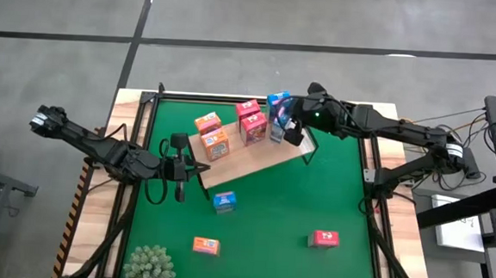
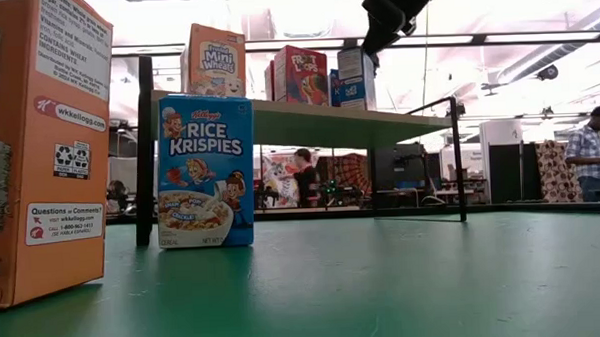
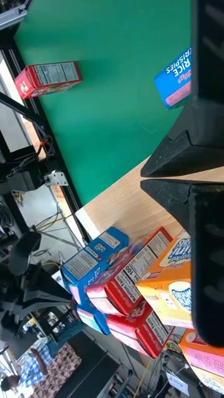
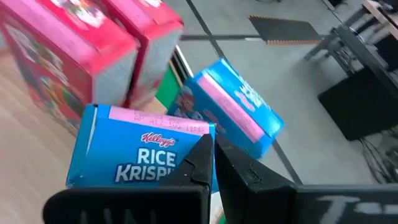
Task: Stack cereal on shelf
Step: Put the left blue cereal box on the shelf aligned with the other blue cereal box
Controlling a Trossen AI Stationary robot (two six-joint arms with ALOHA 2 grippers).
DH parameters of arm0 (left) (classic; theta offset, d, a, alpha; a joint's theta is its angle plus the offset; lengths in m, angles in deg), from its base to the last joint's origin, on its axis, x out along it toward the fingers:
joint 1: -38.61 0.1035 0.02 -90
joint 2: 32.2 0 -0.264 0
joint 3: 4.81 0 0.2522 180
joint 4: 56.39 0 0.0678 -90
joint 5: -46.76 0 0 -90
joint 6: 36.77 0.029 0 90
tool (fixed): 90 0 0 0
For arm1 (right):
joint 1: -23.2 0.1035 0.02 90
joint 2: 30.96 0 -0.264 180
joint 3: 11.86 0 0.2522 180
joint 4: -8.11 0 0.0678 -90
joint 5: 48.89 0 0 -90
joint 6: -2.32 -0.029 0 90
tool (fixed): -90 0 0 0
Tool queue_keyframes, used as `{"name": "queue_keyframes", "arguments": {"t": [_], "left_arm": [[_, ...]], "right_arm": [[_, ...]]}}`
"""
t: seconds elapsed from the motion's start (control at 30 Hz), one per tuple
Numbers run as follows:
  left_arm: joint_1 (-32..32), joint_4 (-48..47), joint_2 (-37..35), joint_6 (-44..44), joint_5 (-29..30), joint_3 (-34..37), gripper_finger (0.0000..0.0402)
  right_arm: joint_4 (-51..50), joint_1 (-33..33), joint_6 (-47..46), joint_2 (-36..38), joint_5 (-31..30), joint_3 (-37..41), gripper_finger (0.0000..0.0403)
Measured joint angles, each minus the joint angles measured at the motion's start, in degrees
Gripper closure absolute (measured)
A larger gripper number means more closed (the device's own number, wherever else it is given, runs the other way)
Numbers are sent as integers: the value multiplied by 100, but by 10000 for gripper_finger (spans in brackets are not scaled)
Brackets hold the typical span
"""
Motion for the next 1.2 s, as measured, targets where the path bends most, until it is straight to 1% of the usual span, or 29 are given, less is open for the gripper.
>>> {"name": "queue_keyframes", "arguments": {"t": [0.3, 0.43, 0.6, 0.97, 1.2], "left_arm": [[0, -2, 0, 0, 0, 0, 402], [0, -2, 0, 0, 0, 0, 402], [0, -2, 0, 0, 0, 0, 402], [0, -4, -2, 0, 0, 0, 402], [0, -4, -2, 2, -2, 0, 402]], "right_arm": [[-202, 17, -433, 15, -49, -12, 394], [-555, 42, -593, 17, -45, -178, 394], [-761, 138, -723, 17, -36, -346, 394], [-628, 331, -633, 17, -37, -367, 394], [-152, 772, -441, 17, 42, -369, 394]]}}
